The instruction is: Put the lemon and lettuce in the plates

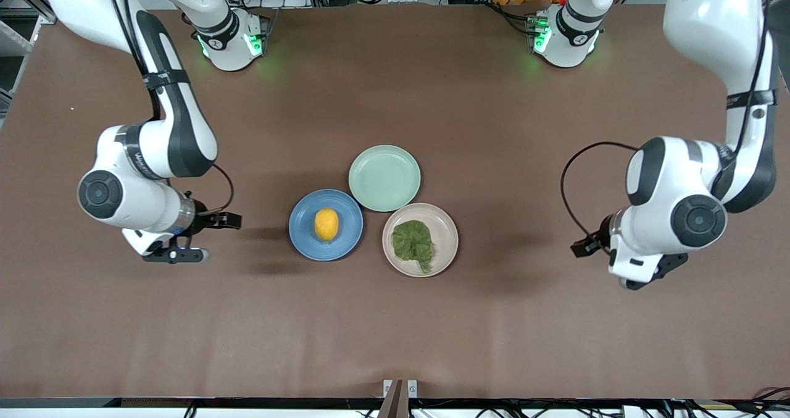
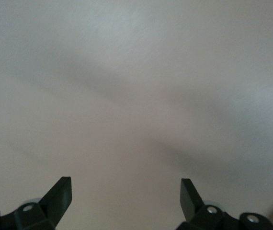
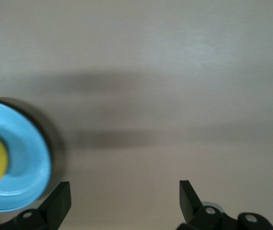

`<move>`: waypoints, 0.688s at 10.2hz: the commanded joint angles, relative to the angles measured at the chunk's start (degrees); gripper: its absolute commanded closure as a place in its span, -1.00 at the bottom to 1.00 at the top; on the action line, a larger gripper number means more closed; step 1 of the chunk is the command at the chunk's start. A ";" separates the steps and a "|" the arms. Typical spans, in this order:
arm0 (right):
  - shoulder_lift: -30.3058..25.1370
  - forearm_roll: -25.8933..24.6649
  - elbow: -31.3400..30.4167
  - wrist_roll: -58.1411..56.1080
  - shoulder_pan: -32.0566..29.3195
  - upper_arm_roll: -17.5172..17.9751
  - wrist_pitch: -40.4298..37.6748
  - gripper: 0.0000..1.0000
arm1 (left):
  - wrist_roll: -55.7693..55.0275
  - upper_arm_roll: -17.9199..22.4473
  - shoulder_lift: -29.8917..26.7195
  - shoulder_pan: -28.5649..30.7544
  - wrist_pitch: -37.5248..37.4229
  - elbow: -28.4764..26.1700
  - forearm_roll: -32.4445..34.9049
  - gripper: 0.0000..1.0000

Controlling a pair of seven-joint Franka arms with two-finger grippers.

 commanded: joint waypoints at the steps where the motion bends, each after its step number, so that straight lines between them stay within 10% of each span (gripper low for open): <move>1: -4.05 -2.20 -2.21 -2.77 -3.47 -0.10 -2.00 -1.00 | 4.16 -1.68 -13.37 2.35 0.98 -15.85 0.17 -1.00; 7: -12.05 -3.95 -4.85 -10.60 -11.65 -0.98 -4.62 -1.00 | 11.54 -1.59 -27.30 2.97 2.48 -15.57 -3.44 -1.00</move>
